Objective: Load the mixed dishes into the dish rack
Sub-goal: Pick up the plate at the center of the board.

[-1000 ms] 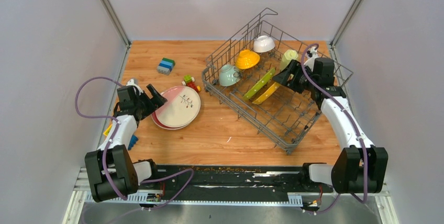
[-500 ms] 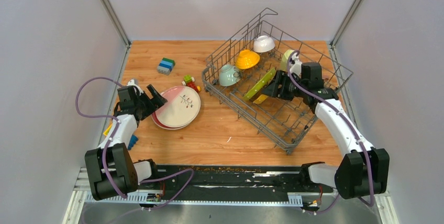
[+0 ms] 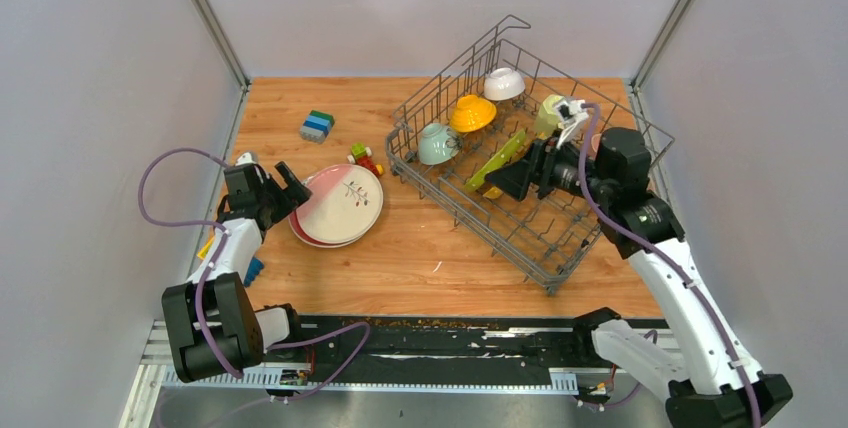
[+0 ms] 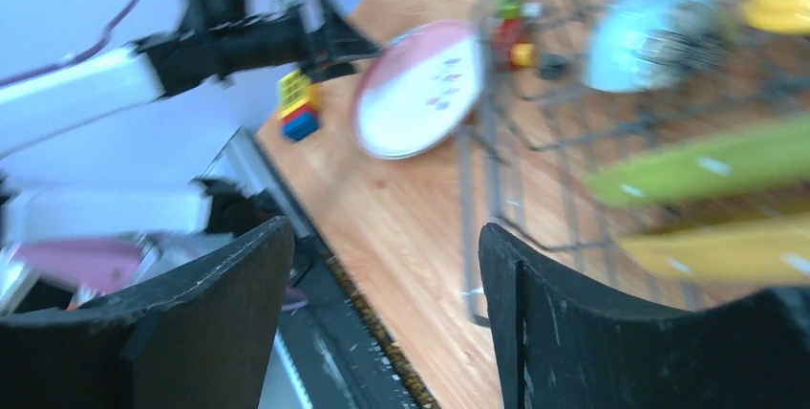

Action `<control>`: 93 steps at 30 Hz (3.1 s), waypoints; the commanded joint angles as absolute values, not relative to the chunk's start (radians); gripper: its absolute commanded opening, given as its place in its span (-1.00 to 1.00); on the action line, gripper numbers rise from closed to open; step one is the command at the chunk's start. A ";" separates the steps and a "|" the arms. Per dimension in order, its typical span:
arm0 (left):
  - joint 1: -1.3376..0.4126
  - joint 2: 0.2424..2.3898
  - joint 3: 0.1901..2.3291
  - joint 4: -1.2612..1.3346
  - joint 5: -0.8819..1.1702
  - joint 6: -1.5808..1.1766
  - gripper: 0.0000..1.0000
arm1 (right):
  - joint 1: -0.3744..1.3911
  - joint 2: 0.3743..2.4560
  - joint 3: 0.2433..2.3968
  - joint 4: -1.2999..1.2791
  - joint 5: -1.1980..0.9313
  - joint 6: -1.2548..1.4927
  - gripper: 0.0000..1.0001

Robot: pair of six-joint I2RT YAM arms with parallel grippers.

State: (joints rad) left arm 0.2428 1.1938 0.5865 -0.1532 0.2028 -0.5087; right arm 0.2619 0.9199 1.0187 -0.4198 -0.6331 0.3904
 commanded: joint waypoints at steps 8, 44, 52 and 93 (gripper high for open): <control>0.247 1.167 0.588 -0.133 0.047 -0.521 1.00 | 0.773 1.268 1.298 -0.365 -0.381 0.368 0.45; 0.293 1.311 0.525 0.115 0.368 -0.518 0.71 | 0.982 2.040 1.631 -0.371 0.238 0.803 0.37; 0.293 1.346 0.533 0.104 0.362 -0.512 0.70 | 0.984 2.078 1.594 -0.328 0.286 0.881 0.29; 0.291 1.382 0.577 0.025 0.419 -0.427 0.19 | 1.036 1.975 1.392 -0.253 0.424 1.050 0.32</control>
State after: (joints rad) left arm 0.2859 1.3727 0.5720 0.0551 0.4290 -0.4641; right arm 1.0618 1.9316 1.3952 -0.2985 0.4717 0.9825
